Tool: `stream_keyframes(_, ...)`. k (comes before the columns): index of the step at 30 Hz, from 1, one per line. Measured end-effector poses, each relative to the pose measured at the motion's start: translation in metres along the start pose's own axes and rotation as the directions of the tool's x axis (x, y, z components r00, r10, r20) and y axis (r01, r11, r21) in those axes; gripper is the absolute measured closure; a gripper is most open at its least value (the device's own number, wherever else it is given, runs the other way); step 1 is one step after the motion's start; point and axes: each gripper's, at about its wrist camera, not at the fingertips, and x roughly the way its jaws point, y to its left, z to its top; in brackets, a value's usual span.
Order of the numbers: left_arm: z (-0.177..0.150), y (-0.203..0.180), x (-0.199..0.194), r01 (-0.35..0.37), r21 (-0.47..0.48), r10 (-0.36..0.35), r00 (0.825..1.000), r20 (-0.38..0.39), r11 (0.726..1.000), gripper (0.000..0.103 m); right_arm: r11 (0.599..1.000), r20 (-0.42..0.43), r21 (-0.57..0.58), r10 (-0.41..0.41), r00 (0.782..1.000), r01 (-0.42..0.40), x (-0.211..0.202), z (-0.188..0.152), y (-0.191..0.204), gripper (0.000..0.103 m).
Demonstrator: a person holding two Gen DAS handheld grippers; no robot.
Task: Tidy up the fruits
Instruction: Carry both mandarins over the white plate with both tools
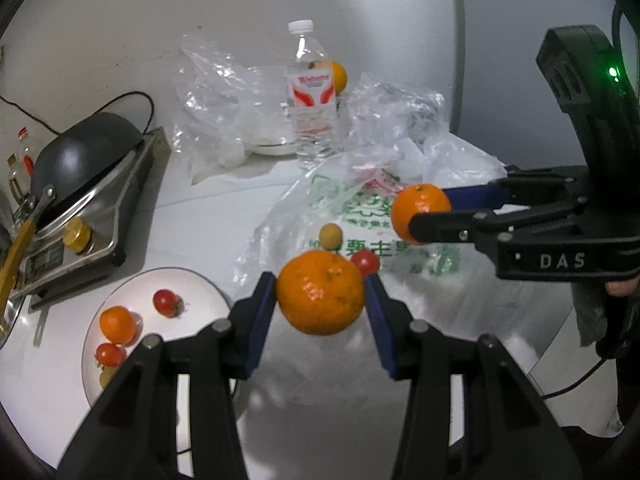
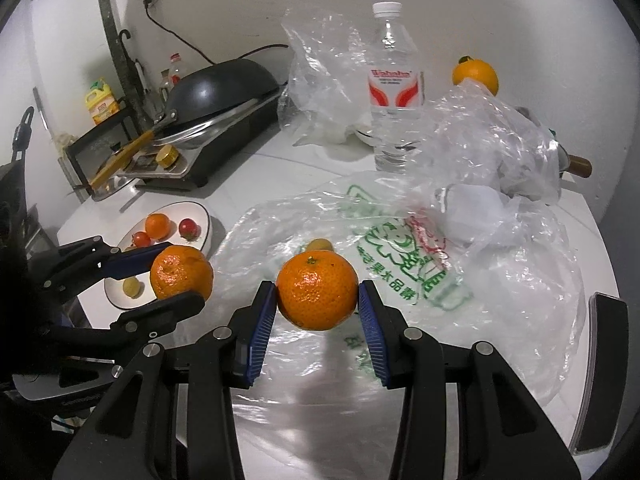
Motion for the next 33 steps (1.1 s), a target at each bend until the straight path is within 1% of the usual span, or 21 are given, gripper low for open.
stream_keyframes(18, -0.012, 0.034, -0.013, -0.029, -0.057, 0.030, 0.999, 0.020, 0.998, 0.057, 0.998, -0.012, -0.065, 0.018, 1.000, -0.019, 0.011, 0.013, 0.036, 0.058)
stream_keyframes(27, -0.023, 0.061, -0.015, -0.043, -0.097, 0.045, 0.999, 0.018, 0.994, 0.057, 0.994, -0.029, -0.101, 0.028, 0.999, -0.031, 0.023, 0.022, 0.058, 0.058)
stream_keyframes(33, -0.034, 0.083, -0.015, -0.064, -0.125, 0.066, 0.998, 0.011, 0.990, 0.057, 0.990, -0.043, -0.124, 0.060, 0.997, -0.065, 0.034, 0.029, 0.078, 0.058)
